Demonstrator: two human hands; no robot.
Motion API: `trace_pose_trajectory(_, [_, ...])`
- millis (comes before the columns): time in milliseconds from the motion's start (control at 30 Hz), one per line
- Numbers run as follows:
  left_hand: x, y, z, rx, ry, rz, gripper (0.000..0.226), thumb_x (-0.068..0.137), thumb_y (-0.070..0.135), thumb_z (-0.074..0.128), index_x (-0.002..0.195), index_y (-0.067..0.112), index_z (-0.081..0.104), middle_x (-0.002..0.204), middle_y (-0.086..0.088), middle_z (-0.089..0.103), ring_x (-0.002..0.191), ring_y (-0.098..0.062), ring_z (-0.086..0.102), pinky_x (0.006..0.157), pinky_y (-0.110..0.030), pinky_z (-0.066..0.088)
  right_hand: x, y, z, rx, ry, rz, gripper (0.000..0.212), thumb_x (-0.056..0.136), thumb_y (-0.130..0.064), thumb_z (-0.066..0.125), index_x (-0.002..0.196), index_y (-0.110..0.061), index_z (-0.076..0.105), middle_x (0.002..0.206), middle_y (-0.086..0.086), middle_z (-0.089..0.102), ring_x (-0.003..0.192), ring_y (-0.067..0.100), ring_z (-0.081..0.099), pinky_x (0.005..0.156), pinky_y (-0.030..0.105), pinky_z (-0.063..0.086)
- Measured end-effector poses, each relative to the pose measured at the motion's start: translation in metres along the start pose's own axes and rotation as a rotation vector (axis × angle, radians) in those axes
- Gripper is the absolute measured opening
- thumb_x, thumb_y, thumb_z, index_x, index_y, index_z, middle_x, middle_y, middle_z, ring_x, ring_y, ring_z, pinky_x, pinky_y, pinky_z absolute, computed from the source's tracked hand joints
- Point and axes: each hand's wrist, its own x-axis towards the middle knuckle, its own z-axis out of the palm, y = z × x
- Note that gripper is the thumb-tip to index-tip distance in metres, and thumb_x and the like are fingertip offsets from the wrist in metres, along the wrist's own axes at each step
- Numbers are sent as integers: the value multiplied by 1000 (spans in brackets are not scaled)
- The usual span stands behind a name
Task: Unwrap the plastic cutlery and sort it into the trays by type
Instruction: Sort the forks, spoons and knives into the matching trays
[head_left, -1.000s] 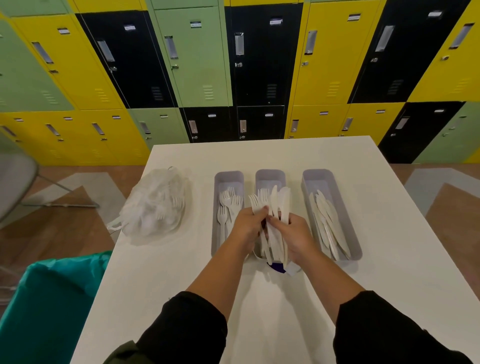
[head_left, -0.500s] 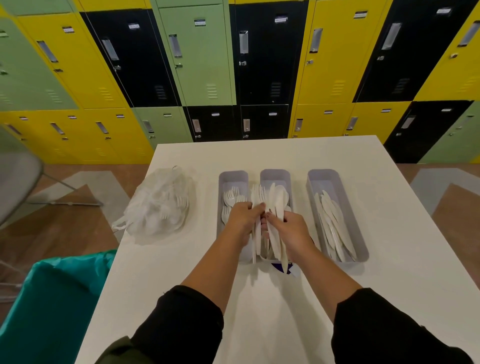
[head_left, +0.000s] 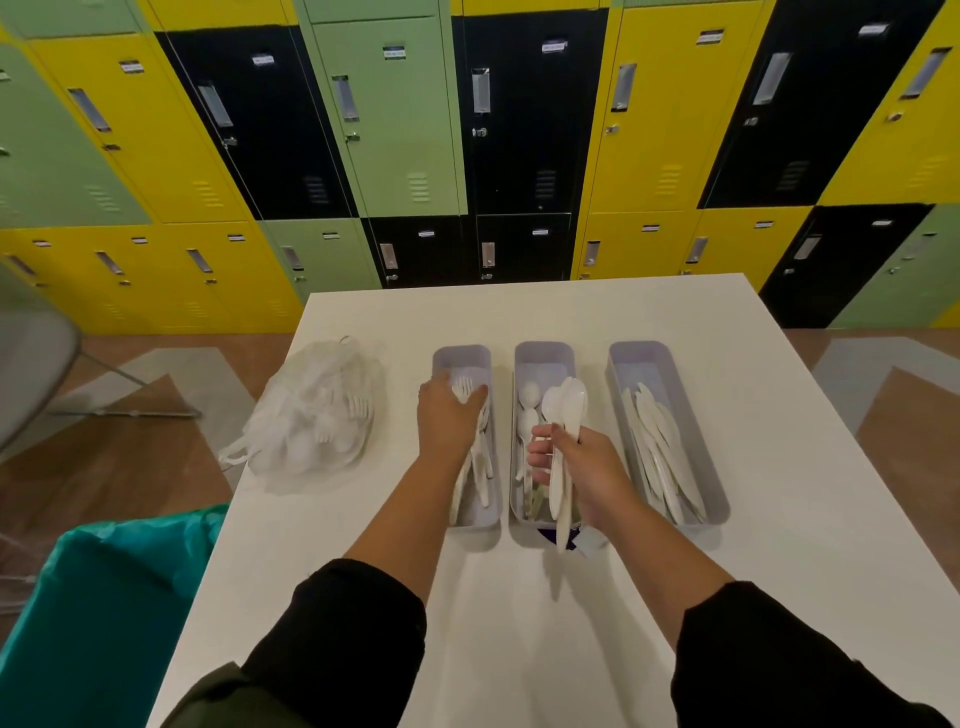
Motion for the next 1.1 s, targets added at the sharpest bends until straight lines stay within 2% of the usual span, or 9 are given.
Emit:
trace_pose_trajectory(67, [-6,8,6,-62,-35,93,30,95,27,51,113,4,55,109,-17,60,104,-30,57,81,-25,39,-1,-4,1,16,3,14,22,97,-9,43,104,1,61,73,11,62,58,17,56,50,23,51])
trace_pose_trajectory(167, [-15,15,18,-301,-423,-79,35,98,28,45,103,-2,62,90,-12,67,86,-25,66,89,-34,52,-3,-6,-1,34,-45,13,24,97,-8,42,106,4,61,71,12,60,53,16,52,47,22,48])
trace_pose_trajectory(267, [-28,17,25,-469,-691,-172,23,98,18,47,93,0,60,49,3,58,46,-9,54,59,-23,53,-9,-8,-3,-71,-117,13,28,99,-21,43,102,-2,63,62,9,58,53,16,52,48,20,50])
trace_pose_trajectory(467, [-31,20,38,-524,-603,-232,18,96,14,50,84,7,60,46,4,60,35,-5,52,45,-19,45,-10,-5,-12,-16,-133,80,33,99,-22,38,101,0,63,58,9,66,52,19,60,54,32,55])
trace_pose_trajectory(600, [-30,20,48,-495,-496,-226,23,96,11,49,78,12,63,73,-7,65,57,-14,63,56,-26,53,-9,-6,-18,-33,-107,26,28,100,-23,40,102,-8,64,67,7,72,56,20,68,53,29,55])
trace_pose_trajectory(733, [-36,28,57,-321,-525,-140,25,97,16,45,79,8,62,75,-9,60,67,-22,57,68,-34,51,-3,-3,-20,-305,-24,-10,24,100,-23,39,115,-14,56,91,13,70,75,30,70,65,40,59])
trace_pose_trajectory(833, [-43,36,60,-169,-634,-46,30,95,30,51,85,3,60,64,-4,54,57,-16,52,53,-24,44,1,-7,-15,-371,54,126,29,100,-20,30,114,-6,52,78,14,63,57,23,59,46,30,51])
trace_pose_trajectory(933, [-39,35,61,-83,-588,-23,25,95,20,50,75,5,54,61,-7,50,52,-16,47,50,-24,41,0,-8,-18,-490,0,63,19,98,-12,36,116,-8,40,73,10,58,49,18,54,40,25,45])
trace_pose_trajectory(1100, [-32,27,64,-241,-460,-171,26,97,16,43,102,-4,59,73,-13,56,61,-24,52,61,-33,46,2,-4,-25,-407,-63,-33,17,98,-20,41,113,-15,47,85,10,66,65,23,65,61,36,57])
